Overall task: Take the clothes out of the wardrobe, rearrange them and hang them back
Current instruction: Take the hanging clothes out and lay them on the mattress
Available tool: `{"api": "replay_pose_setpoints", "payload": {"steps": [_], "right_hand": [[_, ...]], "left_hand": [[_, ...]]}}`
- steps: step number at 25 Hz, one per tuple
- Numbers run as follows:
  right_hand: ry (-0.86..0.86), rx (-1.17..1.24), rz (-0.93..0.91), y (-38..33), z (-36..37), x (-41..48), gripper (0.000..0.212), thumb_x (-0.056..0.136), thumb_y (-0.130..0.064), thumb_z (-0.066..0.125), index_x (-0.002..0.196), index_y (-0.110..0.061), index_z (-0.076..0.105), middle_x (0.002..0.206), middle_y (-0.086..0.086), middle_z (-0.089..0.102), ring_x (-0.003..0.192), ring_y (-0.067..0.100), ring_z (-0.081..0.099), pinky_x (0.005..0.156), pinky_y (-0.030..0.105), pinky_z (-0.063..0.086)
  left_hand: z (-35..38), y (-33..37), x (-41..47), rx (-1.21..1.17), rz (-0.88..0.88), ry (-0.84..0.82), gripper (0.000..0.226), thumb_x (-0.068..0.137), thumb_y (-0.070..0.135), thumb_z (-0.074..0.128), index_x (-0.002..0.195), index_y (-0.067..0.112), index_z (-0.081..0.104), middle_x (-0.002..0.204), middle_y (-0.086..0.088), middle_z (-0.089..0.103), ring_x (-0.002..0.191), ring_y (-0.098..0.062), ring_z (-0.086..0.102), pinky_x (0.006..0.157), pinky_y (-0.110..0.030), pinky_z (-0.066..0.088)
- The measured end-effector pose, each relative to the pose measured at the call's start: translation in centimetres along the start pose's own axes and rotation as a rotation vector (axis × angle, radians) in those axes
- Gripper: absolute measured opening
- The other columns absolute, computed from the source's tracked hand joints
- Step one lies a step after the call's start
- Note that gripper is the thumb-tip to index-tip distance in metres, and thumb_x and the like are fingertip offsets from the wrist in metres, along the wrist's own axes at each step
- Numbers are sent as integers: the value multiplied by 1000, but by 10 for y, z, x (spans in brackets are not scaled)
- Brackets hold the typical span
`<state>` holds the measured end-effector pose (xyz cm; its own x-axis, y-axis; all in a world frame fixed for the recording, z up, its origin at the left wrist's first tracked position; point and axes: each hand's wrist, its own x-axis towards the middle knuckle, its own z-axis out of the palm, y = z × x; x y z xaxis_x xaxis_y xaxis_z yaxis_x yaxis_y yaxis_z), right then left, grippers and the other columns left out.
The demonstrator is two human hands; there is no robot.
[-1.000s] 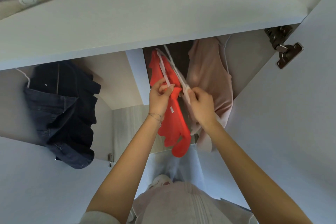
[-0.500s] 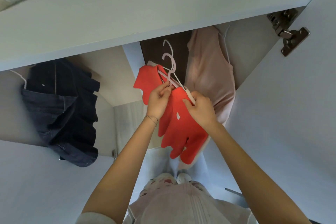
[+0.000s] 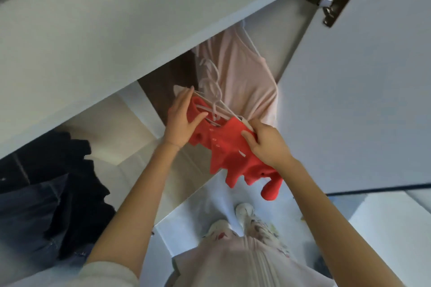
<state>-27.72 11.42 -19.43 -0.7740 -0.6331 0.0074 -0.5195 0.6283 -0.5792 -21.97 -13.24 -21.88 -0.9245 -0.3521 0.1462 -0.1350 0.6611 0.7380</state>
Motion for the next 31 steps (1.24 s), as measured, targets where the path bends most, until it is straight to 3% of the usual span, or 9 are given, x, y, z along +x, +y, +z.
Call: {"api": "replay_pose_setpoints", "payload": {"steps": [3,5,8,12,15,20,27,31], "right_hand": [[39,-31,53,-1,-13,-32,23,99,-31,50,102,-9,57,79,9,64,75,34,58,66,37,42],[88,-27,109,1,-24,-54,21,98,-30,52,96,-9,55,72,4,58,70,34,56,64,38,43],[161,-42,224,7,-37,-91,24,97,-31,54,91,-8,53,70,7,59,68,33,55,64,39,43],[286,-83,398,21,-50,-157,27,96,-38,51,83,-15,47,64,-2,50,66,32,55,59,33,31],[384,-113,564,32,-57,-213,31,97,-43,47,82,-15,47,65,-6,45,70,31,55,59,32,28],[535,-67,768,40,-73,-342,31,94,-43,50,82,-14,47,73,6,60,73,33,56,62,40,40],[699,4,945,20,-64,-530,39,85,-52,49,98,-17,59,87,-1,66,82,22,60,75,42,48],[845,-7,1101,5,-46,-636,33,91,-55,50,93,-23,58,79,-9,63,77,17,58,70,38,46]], "left_hand": [[5,7,17,21,150,-171,84,80,62,56,148,19,34,155,-5,32,144,-8,15,116,-31,19],[15,18,28,20,305,-211,77,78,68,53,137,18,50,141,-1,49,131,1,29,113,-29,31],[44,44,31,-1,450,-225,54,79,60,60,106,13,63,105,-1,59,103,-14,52,91,-34,45],[95,90,16,56,605,-249,48,79,60,60,86,13,62,83,-1,58,84,-22,54,76,-35,44],[137,129,-10,-12,668,-321,43,80,57,62,82,14,62,80,1,59,80,-20,54,74,-33,45],[211,211,-93,-137,815,-485,35,83,49,60,85,15,64,84,2,63,82,-22,55,78,-36,45],[286,302,-246,-260,961,-721,34,82,53,62,85,19,63,83,8,61,83,-12,52,79,-26,43],[320,352,-346,-290,1074,-848,33,82,54,61,86,20,63,84,8,62,85,-13,52,81,-26,42]]}}
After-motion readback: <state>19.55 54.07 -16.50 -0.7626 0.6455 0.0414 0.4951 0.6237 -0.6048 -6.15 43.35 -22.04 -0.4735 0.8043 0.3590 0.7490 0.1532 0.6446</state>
